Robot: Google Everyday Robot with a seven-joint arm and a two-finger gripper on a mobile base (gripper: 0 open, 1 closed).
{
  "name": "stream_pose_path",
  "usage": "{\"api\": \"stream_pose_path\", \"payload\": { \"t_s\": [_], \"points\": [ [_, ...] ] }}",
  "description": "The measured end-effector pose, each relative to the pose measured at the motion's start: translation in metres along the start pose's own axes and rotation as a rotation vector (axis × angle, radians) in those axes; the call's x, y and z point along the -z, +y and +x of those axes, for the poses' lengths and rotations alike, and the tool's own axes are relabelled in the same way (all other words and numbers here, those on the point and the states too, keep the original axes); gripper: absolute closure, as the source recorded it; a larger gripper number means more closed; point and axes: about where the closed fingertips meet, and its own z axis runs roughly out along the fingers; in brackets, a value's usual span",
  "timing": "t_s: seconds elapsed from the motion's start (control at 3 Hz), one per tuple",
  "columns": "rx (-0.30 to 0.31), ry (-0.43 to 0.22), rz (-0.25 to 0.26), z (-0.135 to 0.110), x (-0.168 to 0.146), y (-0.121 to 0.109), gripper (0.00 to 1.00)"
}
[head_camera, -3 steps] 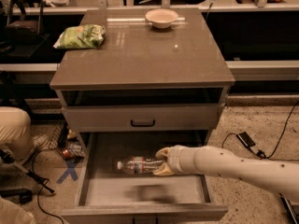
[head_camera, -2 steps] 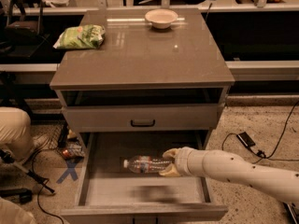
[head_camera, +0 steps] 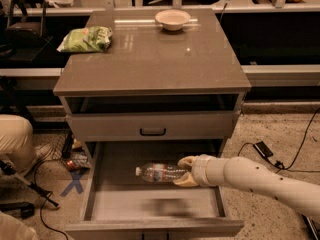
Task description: Pick water bottle from middle drawer and place on counter
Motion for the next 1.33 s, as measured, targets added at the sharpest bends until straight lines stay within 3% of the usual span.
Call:
{"api": "stream_pose_path", "payload": {
  "t_s": [0.33,0.67,1.33],
  "points": [
    [-0.011,-0.052,0.037,-0.009,0.037,-0.040,1.00],
    [0.012,-0.061,0.053,-0.023,0.091,-0.086,1.00],
    [0.132,-0.020,0.108,-0.067,0.189,-0.132,1.00]
  ]
}}
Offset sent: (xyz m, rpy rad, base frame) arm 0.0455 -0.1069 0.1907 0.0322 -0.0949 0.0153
